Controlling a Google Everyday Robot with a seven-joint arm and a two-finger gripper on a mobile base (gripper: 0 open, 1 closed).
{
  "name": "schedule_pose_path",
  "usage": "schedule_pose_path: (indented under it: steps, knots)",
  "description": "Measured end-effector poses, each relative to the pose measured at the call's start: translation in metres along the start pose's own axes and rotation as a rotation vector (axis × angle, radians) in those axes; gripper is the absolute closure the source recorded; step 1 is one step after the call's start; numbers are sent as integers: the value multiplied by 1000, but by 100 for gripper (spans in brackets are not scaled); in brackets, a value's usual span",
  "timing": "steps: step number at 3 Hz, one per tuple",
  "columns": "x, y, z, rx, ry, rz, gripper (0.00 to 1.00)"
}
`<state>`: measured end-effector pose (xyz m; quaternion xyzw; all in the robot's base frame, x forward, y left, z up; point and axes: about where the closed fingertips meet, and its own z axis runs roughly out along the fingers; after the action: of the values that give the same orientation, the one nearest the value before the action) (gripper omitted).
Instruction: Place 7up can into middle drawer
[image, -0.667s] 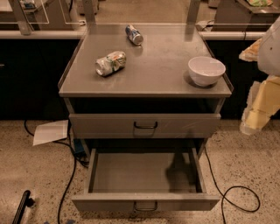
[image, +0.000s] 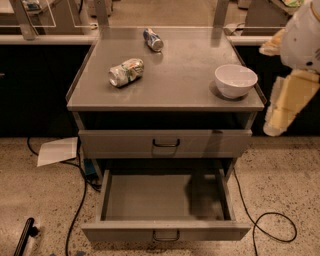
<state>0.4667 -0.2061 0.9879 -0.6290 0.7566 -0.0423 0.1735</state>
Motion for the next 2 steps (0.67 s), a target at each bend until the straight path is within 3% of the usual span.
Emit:
schedule_pose_path:
  steps: [2]
  knots:
    - [-43,-57,37,-31,-95,-106,0]
